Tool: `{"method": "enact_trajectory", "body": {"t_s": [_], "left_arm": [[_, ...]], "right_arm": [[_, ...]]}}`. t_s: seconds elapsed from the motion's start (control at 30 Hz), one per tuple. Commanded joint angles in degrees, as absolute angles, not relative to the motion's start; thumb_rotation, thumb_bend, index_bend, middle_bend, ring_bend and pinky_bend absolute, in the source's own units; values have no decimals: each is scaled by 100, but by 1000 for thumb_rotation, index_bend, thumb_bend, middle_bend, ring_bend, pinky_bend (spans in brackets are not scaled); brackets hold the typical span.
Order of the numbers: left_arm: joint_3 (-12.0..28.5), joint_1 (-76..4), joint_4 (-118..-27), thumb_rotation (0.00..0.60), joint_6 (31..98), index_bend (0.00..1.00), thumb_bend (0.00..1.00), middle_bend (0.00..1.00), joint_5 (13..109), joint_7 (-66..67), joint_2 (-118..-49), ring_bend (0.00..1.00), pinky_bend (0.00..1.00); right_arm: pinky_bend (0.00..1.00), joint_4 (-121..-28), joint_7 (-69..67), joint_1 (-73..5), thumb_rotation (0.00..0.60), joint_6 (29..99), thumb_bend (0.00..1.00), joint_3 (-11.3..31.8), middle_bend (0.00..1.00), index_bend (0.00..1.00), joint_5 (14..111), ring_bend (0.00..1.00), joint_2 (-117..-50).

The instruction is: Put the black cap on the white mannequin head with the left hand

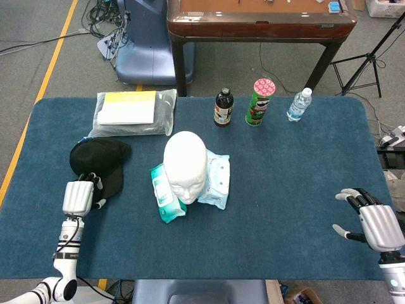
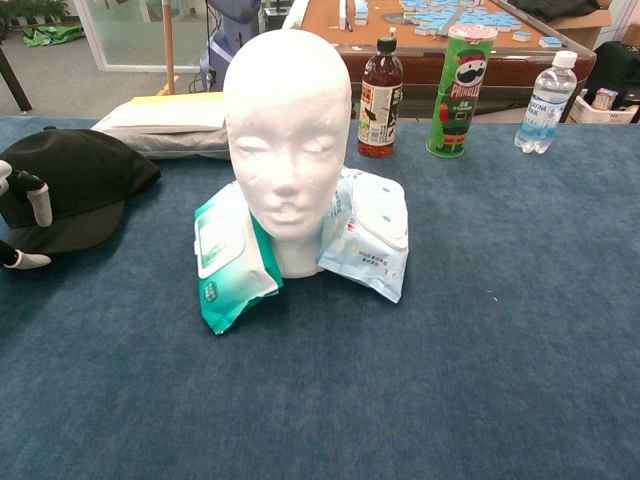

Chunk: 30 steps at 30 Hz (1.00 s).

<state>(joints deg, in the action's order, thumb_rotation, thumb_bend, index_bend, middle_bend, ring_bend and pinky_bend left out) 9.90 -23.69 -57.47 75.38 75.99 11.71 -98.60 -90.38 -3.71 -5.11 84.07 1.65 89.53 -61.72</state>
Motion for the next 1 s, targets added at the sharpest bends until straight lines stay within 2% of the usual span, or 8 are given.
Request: {"method": "enact_trajectory", "body": {"t_s": [0.03, 0.2, 0.43, 0.7, 1.0], "left_arm": [[1006, -2364, -5561, 600, 7681, 512, 37, 296, 7719, 865, -9938, 223, 527], [1021, -2397, -5293, 600, 7834, 513, 54, 282, 7872, 440, -10047, 195, 460], [1002, -2462, -5072, 600, 7773, 527, 267, 283, 7923, 352, -10139, 181, 422], [1035, -2509, -5137, 600, 7587, 527, 423, 288, 7816, 558, -10135, 169, 378], [1036, -2479, -4813, 600, 8058, 627, 440, 404, 8073, 8, -10241, 211, 376]], "right_arm": [[382, -9039, -373, -510, 600, 8407, 122, 165, 283, 321, 8952, 203, -6171], [382, -9036, -397, -503, 600, 8423, 122, 167, 283, 321, 8953, 203, -6164], [382, -9029, -442, -496, 600, 8442, 122, 168, 283, 321, 8961, 203, -6148], [382, -9018, -500, -481, 600, 8474, 122, 177, 283, 321, 8955, 202, -6133], [382, -9018, -503, -475, 600, 8486, 122, 172, 283, 321, 8971, 203, -6131]]}}
